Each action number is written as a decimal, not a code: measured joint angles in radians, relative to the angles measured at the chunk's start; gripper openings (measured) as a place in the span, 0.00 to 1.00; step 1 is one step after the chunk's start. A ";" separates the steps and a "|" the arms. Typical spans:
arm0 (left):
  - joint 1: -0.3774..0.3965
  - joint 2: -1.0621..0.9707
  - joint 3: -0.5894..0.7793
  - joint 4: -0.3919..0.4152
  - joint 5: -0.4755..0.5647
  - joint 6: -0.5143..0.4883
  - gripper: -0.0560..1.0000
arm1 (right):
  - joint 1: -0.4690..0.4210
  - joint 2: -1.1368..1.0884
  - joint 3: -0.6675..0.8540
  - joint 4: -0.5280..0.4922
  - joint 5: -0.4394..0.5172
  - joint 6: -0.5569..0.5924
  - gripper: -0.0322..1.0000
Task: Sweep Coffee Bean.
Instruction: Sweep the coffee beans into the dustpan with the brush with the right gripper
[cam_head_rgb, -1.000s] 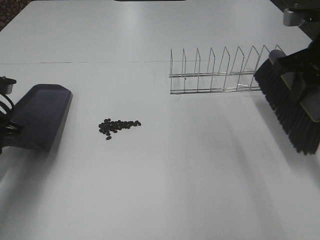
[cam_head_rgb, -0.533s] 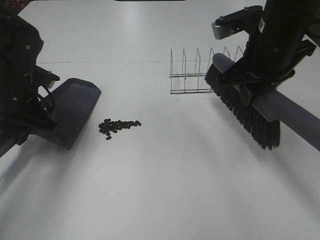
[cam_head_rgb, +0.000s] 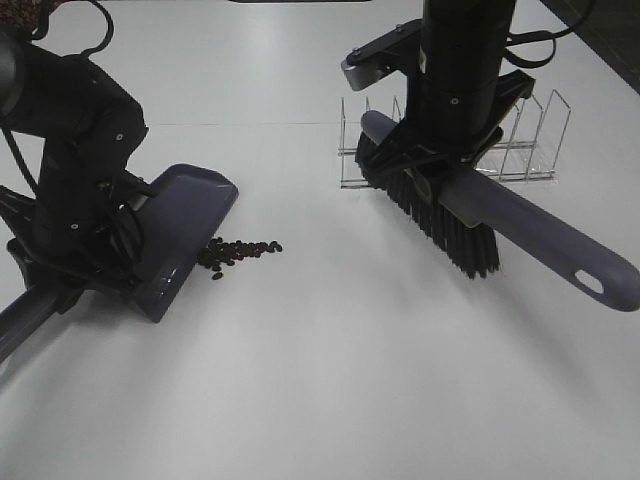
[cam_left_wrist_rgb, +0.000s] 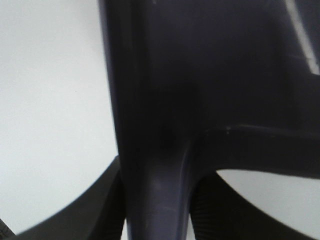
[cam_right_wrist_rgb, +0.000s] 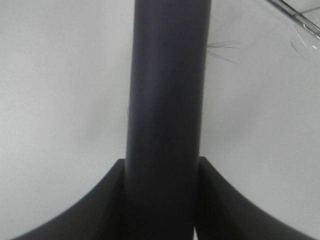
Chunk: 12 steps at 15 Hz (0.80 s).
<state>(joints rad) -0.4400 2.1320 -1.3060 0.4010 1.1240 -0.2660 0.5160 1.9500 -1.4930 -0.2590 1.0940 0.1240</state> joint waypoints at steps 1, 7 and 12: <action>0.000 0.000 0.000 0.000 0.003 0.000 0.37 | 0.015 0.028 -0.031 -0.009 0.011 0.000 0.33; 0.000 0.001 0.000 -0.058 0.019 0.039 0.37 | 0.079 0.255 -0.270 -0.060 0.120 -0.009 0.33; 0.000 0.002 0.000 -0.080 0.022 0.045 0.37 | 0.160 0.358 -0.378 -0.041 0.125 -0.025 0.33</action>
<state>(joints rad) -0.4400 2.1340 -1.3060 0.3210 1.1460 -0.2210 0.6760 2.3080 -1.8710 -0.3000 1.2190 0.0990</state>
